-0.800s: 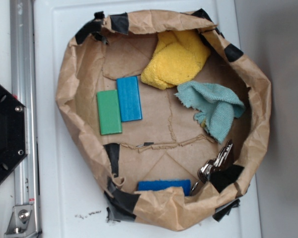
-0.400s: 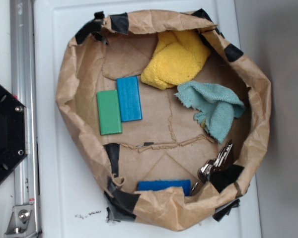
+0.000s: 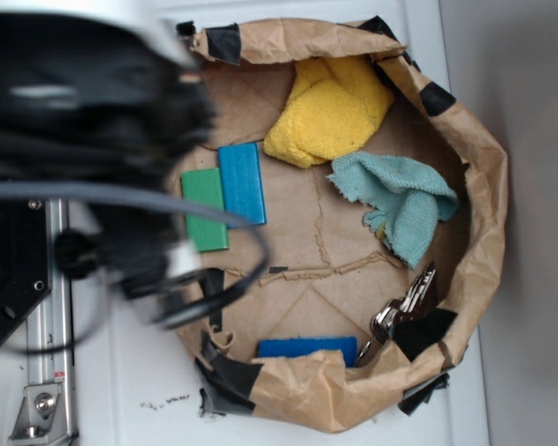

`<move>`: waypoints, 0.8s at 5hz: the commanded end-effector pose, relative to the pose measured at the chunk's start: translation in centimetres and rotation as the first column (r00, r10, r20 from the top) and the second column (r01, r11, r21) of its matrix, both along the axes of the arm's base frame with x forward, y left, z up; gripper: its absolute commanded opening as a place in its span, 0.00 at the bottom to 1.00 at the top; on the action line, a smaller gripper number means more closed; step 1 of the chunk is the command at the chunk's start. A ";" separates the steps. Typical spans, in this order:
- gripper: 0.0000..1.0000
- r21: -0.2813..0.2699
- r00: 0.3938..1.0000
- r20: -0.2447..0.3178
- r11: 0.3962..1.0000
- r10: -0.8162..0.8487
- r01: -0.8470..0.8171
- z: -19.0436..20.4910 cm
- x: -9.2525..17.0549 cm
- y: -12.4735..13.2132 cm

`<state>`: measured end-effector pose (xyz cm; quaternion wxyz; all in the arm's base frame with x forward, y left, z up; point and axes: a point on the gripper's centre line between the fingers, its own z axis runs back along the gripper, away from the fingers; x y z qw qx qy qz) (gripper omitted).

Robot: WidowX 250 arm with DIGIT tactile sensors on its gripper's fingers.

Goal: Grab the blue block.

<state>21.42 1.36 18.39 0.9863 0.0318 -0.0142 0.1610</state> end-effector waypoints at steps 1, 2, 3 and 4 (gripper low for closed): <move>1.00 0.051 0.950 0.154 0.958 0.271 -0.281 -5.1 5.2 1.8; 1.00 0.015 0.930 0.161 0.942 0.330 -0.336 -8.5 4.2 1.2; 1.00 0.041 0.938 0.138 0.944 0.318 -0.326 -11.3 2.6 0.3; 1.00 0.006 0.965 0.157 0.977 0.208 -0.211 -11.6 2.4 1.0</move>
